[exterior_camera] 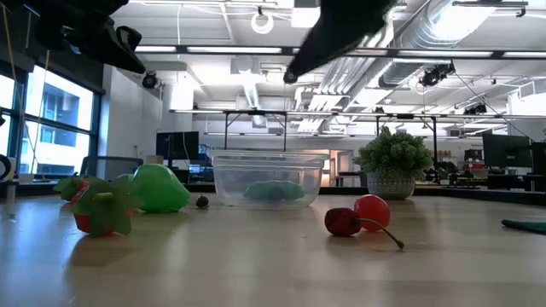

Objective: Pick and placing Produce into tupperware
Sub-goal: Put the cherry into the transparent bin

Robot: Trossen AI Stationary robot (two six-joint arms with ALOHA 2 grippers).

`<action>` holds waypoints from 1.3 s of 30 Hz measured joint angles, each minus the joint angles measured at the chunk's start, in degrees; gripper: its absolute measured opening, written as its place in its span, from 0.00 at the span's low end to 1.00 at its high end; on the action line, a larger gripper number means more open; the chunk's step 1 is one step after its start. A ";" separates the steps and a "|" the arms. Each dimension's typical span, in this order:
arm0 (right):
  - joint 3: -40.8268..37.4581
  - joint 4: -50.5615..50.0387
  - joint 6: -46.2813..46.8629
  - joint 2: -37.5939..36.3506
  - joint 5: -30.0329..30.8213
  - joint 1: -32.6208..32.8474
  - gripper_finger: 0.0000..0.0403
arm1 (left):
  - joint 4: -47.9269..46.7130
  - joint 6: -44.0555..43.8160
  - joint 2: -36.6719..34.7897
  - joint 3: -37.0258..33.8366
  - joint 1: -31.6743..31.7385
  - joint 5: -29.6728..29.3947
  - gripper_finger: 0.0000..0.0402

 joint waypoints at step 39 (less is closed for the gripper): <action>-37.32 59.77 -7.71 1.57 -22.09 2.71 0.60 | -0.01 -0.02 -0.01 0.00 -0.02 0.01 0.00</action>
